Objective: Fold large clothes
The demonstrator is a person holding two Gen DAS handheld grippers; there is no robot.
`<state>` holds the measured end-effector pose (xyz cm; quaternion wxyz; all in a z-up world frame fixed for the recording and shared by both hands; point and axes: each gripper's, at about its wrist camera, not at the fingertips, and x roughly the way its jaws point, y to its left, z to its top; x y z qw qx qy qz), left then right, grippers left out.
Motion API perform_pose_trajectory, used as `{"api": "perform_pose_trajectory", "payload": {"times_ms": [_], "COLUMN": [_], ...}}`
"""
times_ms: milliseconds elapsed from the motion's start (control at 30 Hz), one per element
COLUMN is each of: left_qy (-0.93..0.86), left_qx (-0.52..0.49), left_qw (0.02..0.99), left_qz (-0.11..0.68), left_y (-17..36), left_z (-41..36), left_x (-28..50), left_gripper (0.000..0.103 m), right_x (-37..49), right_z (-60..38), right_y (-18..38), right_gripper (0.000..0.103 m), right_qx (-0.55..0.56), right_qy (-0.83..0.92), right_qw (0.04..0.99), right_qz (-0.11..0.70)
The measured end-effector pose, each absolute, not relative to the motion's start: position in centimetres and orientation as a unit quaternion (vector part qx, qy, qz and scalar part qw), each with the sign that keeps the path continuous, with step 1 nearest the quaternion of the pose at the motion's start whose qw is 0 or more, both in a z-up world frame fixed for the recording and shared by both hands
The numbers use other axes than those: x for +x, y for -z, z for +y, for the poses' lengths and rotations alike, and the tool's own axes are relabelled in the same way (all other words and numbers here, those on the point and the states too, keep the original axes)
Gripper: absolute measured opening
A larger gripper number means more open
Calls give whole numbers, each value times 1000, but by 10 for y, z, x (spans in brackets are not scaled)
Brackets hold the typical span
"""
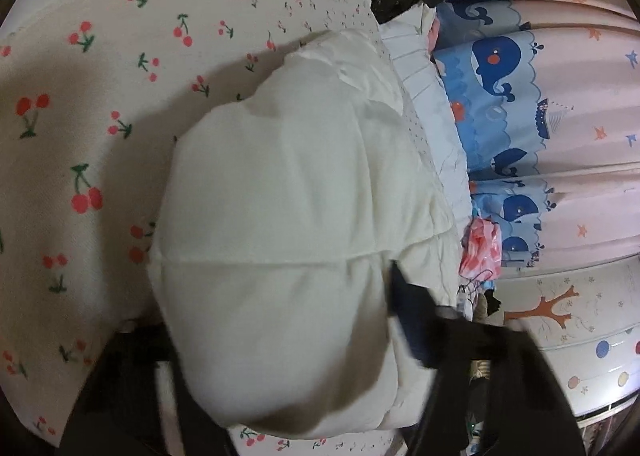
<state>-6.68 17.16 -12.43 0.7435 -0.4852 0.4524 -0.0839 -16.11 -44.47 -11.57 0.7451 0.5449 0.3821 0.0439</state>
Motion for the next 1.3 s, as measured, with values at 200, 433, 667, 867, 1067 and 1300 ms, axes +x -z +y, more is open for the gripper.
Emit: {"api": "perform_pose_trajectory", "payload": {"times_ms": [200,433,667,867,1067,1300], "left_qy": [112,104,104,92,83,54], "left_qx": [-426,-415,-406,-432,-383,-323], "left_qw": [794,783,798,789,822,851], "left_qz": [419,452,433,427,414,411], "left_y": [68,101,96,108,94,80], "left_z": [167,184,181,183,170,159], "left_x": [-71,-83,-84,-90,-88,-87], "left_gripper": [33,42,53,59,59,59], "right_x": [-173,-205,-189,-27,80,26], "right_z": [-419,-420,-349,-191,-138,-151], "right_y": [44,90,-23,-13,94,50], "right_gripper": [17,30,59,66,76,77], "right_qx": [451,446,185,-22,-64,-82], "right_qy": [-83,-52,-5,-94,-43,-59], "right_qw": [822,785,919,912,866,887], "right_qz": [337,427,347,400,495,450]}}
